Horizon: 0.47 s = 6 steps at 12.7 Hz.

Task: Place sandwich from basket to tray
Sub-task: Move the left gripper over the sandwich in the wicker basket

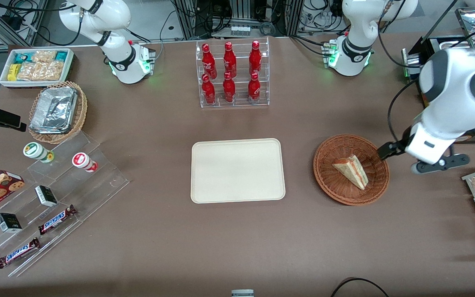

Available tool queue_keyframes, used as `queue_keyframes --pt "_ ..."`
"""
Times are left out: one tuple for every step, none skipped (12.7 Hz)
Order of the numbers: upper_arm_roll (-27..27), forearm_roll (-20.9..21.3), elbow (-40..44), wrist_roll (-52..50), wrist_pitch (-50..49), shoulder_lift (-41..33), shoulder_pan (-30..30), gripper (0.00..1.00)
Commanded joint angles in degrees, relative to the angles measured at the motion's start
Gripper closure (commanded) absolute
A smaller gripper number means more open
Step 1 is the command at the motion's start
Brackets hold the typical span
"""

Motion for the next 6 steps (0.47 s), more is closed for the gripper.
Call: queue_keyframes --pt "0.3 0.6 -2.5 -13.4 3.5 1.8 -2.8 0.00" --pt "0.3 0.7 -4.9 -16.1 5.1 2.3 -3.3 0.00" --pt "0.3 0.7 -7.8 -17.8 8.6 2.2 -3.8 0.00" --pt "0.3 0.7 -10.8 -21.3 12.5 2.1 -3.9 0.00" --pt "0.3 0.7 -13.2 -23.6 15.6 2.1 -4.0 0.00" --pt "0.3 0.7 -15.5 -24.5 19.2 2.2 -4.0 0.00"
